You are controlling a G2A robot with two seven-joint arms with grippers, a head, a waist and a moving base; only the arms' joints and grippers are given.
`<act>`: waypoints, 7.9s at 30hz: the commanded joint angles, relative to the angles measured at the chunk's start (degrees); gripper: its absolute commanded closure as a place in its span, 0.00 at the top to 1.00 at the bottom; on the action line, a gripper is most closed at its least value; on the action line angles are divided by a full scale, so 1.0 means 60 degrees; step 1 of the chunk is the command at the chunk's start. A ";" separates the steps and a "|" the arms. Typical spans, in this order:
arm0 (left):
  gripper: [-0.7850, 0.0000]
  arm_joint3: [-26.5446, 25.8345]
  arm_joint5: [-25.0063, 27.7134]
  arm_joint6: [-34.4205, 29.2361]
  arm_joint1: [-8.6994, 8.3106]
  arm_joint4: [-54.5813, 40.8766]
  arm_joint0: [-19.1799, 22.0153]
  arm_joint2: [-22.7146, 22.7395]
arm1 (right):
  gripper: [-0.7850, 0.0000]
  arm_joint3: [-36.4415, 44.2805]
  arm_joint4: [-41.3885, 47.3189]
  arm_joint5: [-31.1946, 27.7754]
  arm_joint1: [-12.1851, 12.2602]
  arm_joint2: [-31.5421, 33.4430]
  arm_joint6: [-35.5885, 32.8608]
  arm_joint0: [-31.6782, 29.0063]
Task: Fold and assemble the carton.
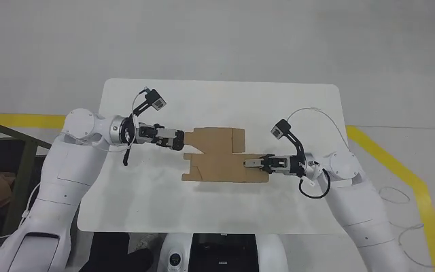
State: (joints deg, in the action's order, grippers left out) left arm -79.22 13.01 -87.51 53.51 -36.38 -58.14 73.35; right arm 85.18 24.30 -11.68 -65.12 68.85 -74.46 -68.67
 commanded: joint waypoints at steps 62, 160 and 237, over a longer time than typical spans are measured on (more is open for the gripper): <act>0.46 -0.0202 -0.1080 0.0414 0.0026 0.0685 -0.0149 -0.0720 | 0.00 0.0023 -0.0279 -0.0039 0.0215 -0.0666 0.0619 0.0225; 0.00 -0.0404 -0.0605 0.0938 -0.0253 0.0641 -0.0876 -0.0011 | 0.77 0.0164 -0.0635 -0.0173 0.0803 0.0282 0.0781 0.0340; 0.00 -0.0432 -0.0075 0.1344 0.0069 0.0029 -0.1028 -0.0919 | 0.41 -0.2113 0.1904 -0.1664 -0.0503 -0.2820 0.0996 0.2345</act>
State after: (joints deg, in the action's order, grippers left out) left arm -81.73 12.58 -79.40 53.90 -36.10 -64.34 67.89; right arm 72.53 35.78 -21.66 -68.10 51.96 -68.53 -54.63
